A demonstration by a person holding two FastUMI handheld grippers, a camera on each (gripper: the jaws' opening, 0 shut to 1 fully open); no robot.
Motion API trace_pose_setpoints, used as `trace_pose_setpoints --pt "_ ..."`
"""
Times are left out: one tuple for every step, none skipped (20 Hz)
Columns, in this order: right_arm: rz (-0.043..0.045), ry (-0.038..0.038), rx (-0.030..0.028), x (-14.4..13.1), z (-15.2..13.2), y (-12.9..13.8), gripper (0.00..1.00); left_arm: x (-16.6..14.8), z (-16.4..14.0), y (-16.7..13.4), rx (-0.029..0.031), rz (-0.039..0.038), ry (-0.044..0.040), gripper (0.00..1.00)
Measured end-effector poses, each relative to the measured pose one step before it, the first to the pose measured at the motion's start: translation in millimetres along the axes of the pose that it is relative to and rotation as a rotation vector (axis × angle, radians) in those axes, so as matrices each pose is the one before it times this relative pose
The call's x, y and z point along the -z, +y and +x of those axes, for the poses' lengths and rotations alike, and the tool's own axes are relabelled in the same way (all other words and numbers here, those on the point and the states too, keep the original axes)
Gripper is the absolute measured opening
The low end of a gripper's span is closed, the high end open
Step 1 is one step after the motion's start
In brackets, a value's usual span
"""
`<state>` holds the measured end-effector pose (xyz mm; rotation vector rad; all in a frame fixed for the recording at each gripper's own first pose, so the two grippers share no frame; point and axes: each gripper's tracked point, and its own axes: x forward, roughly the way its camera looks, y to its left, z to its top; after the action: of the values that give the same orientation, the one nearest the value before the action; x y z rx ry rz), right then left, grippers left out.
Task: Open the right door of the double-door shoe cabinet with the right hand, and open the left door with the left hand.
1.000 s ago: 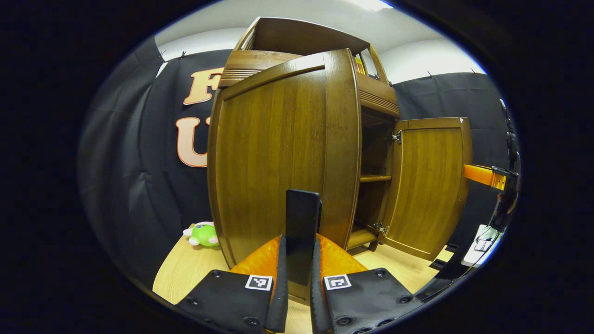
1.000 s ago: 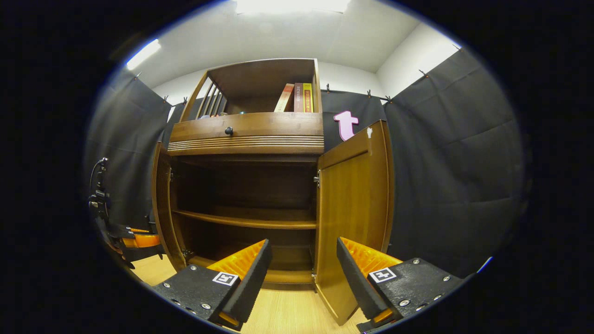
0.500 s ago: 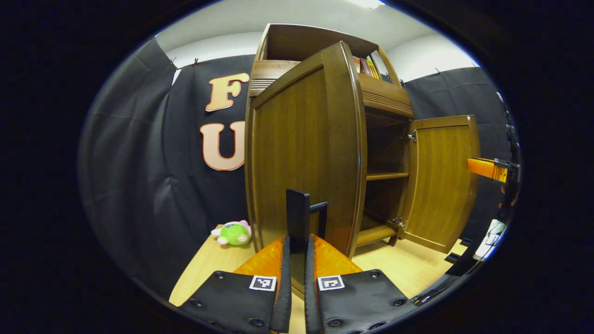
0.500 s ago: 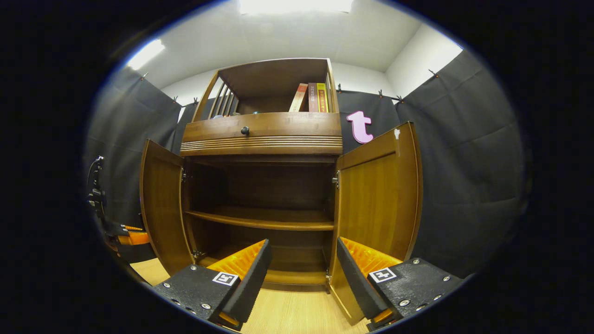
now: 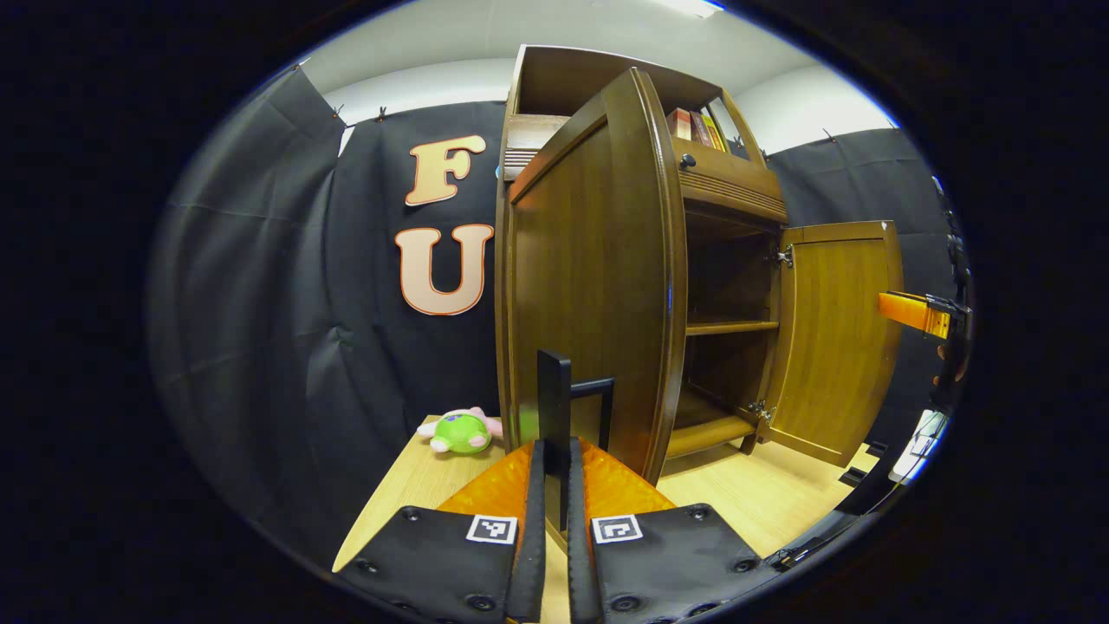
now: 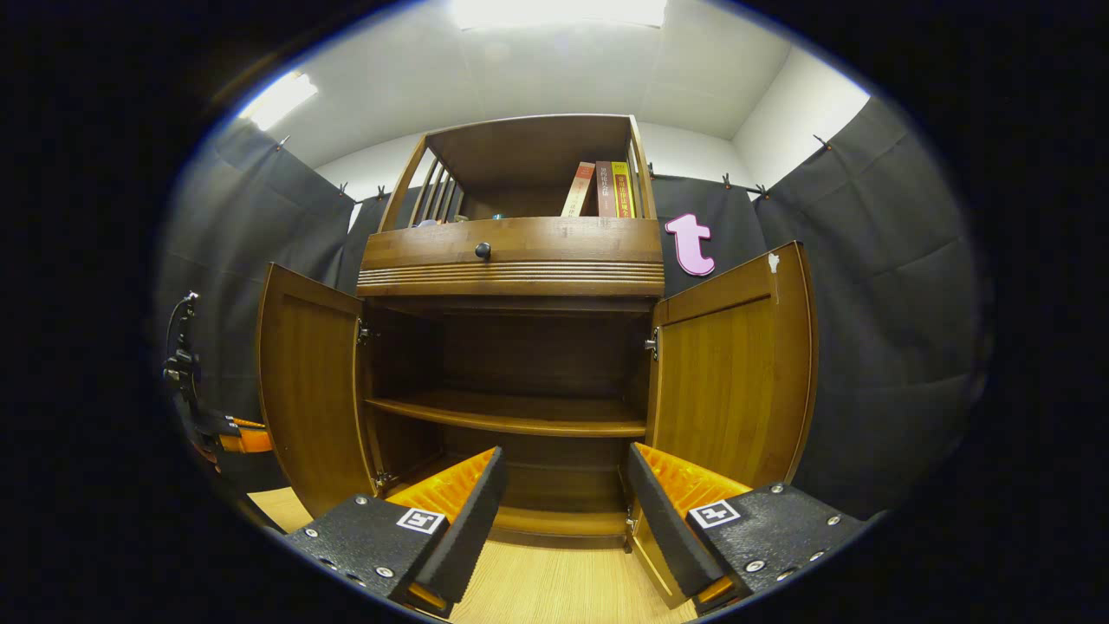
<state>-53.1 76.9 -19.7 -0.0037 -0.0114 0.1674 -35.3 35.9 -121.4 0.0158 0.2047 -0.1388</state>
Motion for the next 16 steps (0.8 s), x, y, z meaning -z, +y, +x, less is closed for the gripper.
trace_pose_setpoints --pt "-0.00001 0.00015 0.00163 -0.16 0.94 -0.27 0.87 -0.79 -1.28 1.79 -0.00238 -0.00038 -0.00104 0.17" --pt "0.00047 0.00013 0.00118 0.63 0.80 -0.09 0.98 0.46 -1.89 2.01 -0.00265 -0.00109 0.00009 0.17" --pt "0.00143 0.00119 -0.00009 0.68 0.31 0.56 0.98 0.57 -1.14 2.94 -0.00443 -0.00156 0.00036 0.18" --pt "0.00156 0.00189 -0.00173 0.10 0.55 0.95 0.98 -0.13 -0.33 4.09 -0.00646 0.00003 -0.00015 0.18" --pt "0.00158 0.00223 -0.00170 1.21 0.61 0.96 0.87 -0.07 0.34 4.43 -0.00908 0.00035 -0.00013 0.18" --pt "0.00083 0.00228 -0.00172 1.07 0.92 1.04 0.87 0.15 -1.39 4.85 -0.01025 0.00099 -0.00041 0.18" --pt "-0.00043 0.00289 -0.00195 1.54 0.76 1.01 0.87 -0.27 -0.66 5.34 -0.00967 0.00045 -0.00082 0.17" --pt "-0.00020 0.00403 -0.00212 1.14 1.26 0.96 0.87 0.65 -1.19 4.78 -0.00683 0.00019 0.00069 0.17" --pt "0.00218 0.00514 -0.00443 1.14 0.76 1.71 0.87 -0.33 -0.23 4.37 -0.00390 -0.00043 -0.00179 0.17" --pt "0.00385 0.00493 -0.00779 1.39 0.05 2.77 0.87 0.11 0.01 2.91 -0.00212 -0.00507 0.00021 0.17" --pt "0.00268 0.00519 -0.00537 0.66 0.50 1.99 0.97 -0.17 -0.78 2.52 -0.00124 -0.00892 -0.00052 0.17" --pt "0.00011 0.00353 -0.00376 1.11 0.64 1.67 0.97 0.04 -0.23 2.03 -0.00193 -0.00694 0.00095 0.17" --pt "-0.00182 0.00193 -0.00149 0.19 0.67 0.85 0.97 -0.08 0.03 2.21 -0.00170 -0.00080 0.00092 0.17" --pt "-0.00224 0.00221 -0.00258 0.69 0.76 0.10 0.97 1.00 -0.50 0.94 -0.00391 0.00247 0.00012 0.17" --pt "-0.00107 0.00350 -0.00040 0.60 1.11 0.29 0.97 -0.65 -0.36 2.93 -0.00509 0.00320 -0.00098 0.17" --pt "-0.00042 0.00357 0.00217 2.00 -0.46 -0.31 0.98 0.10 0.40 2.43 -0.00591 0.00131 0.00033 0.17"
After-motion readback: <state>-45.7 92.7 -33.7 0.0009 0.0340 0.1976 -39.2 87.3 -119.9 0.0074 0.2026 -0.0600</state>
